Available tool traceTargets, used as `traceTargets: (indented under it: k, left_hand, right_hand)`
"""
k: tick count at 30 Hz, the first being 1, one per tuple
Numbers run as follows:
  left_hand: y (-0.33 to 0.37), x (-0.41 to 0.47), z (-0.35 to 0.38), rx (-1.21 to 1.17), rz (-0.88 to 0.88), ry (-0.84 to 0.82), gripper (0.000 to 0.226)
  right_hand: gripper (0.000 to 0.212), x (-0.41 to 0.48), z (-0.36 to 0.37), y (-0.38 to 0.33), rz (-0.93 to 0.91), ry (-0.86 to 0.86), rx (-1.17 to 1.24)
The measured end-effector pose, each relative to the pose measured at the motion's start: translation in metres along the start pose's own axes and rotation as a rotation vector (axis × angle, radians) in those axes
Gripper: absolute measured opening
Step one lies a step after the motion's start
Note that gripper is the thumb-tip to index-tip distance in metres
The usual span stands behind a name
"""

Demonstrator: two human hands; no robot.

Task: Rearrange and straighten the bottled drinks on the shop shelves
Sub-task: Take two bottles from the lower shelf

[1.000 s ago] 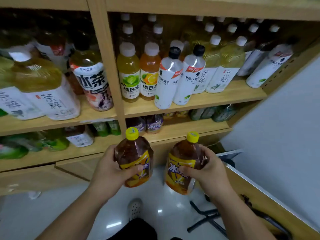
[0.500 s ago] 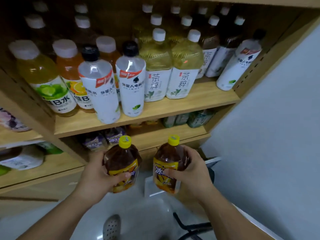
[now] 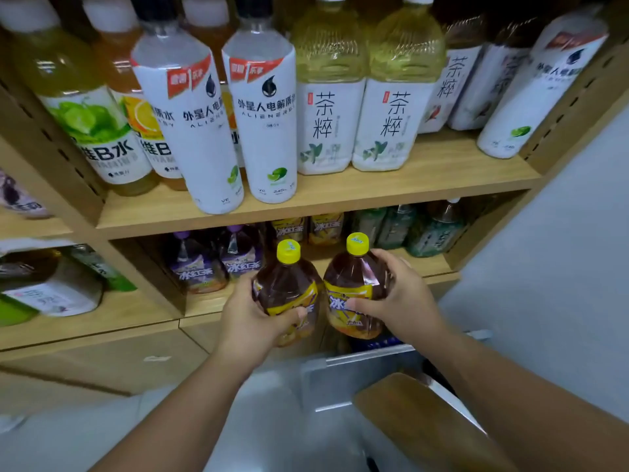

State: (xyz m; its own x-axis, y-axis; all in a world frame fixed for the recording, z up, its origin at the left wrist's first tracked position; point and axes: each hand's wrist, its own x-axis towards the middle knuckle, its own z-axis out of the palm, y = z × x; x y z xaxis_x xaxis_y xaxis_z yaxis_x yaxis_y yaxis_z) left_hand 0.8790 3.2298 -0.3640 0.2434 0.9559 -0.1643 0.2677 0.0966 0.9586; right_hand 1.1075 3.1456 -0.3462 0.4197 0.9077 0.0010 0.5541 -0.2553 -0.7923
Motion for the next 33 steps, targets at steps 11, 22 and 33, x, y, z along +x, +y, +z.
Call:
traceTargets:
  k: [11, 22, 33]
  left_hand:
    - [-0.064, 0.088, 0.030, 0.014, 0.158, 0.015, 0.084]
    - [-0.109, 0.124, 0.042, 0.216, 0.366, 0.067, 0.070]
    - [-0.141, 0.108, 0.061, 0.308, 0.587, 0.392, 0.086]
  right_hand:
    - [0.103, 0.080, 0.042, 0.063, -0.021, 0.009, 0.228]
    - [0.098, 0.112, 0.058, 0.106, -0.128, -0.108, 0.141]
    - [0.065, 0.116, 0.063, 0.107, -0.232, -0.058, -0.043]
